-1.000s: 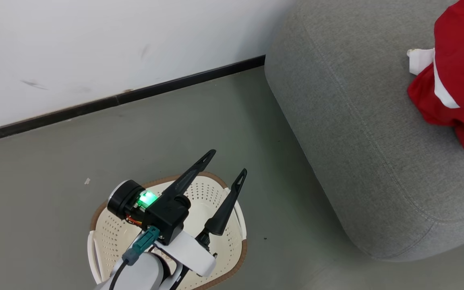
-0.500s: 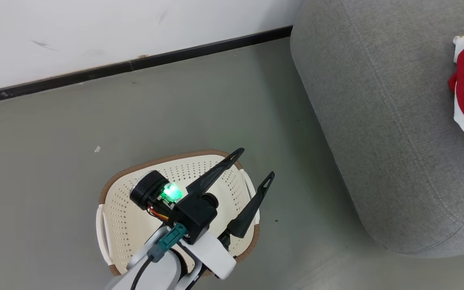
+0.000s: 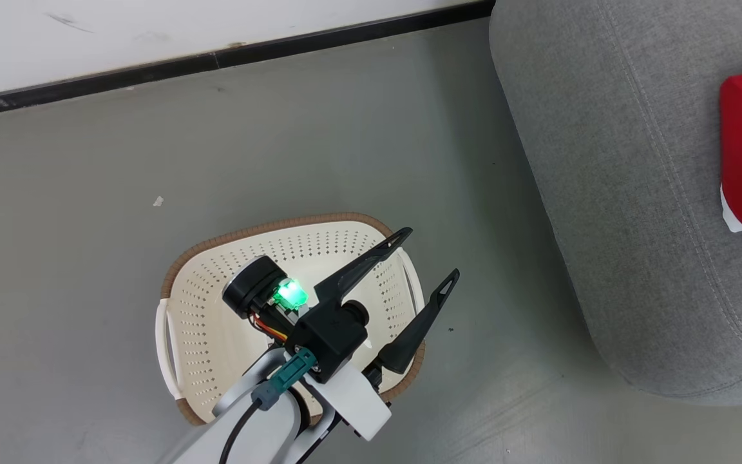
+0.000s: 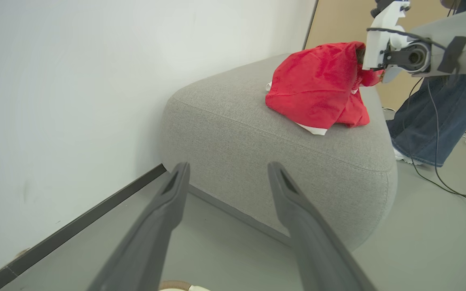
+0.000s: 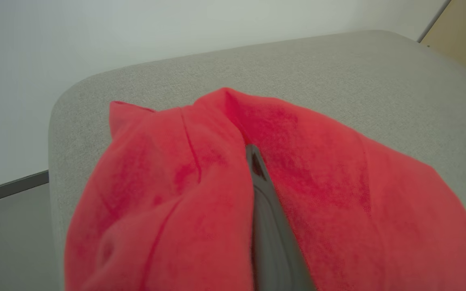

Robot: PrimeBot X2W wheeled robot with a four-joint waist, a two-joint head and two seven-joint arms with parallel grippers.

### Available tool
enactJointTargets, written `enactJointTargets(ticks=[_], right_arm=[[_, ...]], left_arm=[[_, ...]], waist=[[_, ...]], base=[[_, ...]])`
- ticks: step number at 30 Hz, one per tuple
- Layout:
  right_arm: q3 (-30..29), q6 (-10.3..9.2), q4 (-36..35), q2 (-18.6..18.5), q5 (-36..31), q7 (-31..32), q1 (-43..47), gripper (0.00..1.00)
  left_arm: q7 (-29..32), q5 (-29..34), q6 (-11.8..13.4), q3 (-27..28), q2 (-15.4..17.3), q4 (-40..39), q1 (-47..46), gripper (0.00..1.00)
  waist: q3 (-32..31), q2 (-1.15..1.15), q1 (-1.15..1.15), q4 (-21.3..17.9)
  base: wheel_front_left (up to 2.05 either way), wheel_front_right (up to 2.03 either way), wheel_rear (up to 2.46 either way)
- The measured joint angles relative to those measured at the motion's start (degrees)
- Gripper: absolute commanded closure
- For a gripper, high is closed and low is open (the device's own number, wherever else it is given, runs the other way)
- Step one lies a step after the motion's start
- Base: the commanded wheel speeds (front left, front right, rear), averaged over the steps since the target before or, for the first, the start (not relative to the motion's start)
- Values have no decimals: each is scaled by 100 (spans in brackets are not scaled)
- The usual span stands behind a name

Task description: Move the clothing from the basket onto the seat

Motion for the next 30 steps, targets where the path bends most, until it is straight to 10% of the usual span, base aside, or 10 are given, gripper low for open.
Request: enactJointTargets(ticks=[7, 9, 11, 12, 30], right_arm=[[-8, 0, 69, 146, 16, -91, -30, 98], [59, 0, 74, 250, 20, -96, -29, 71], [132, 0, 60, 325, 46, -144, -30, 13], [176, 0, 43, 333, 66, -145, -30, 0], [918, 0, -976, 410, 248, -212, 567, 0]], left_arm=[[-3, 9, -2, 26, -11, 45, -137, 0], [-15, 9, -24, 42, -10, 110, -165, 0], [-62, 8, -52, 48, -16, 148, -200, 0], [-83, 8, -52, 55, -21, 166, -211, 0], [-357, -65, -130, 89, -89, 577, -224, 0]], waist=[[160, 0, 0, -7], [171, 0, 0, -38], [165, 0, 0, -70], [159, 0, 0, -86], [-192, 0, 0, -523]], base=[[0, 0, 0], [0, 0, 0], [0, 0, 0], [0, 0, 0], [0, 0, 0]])
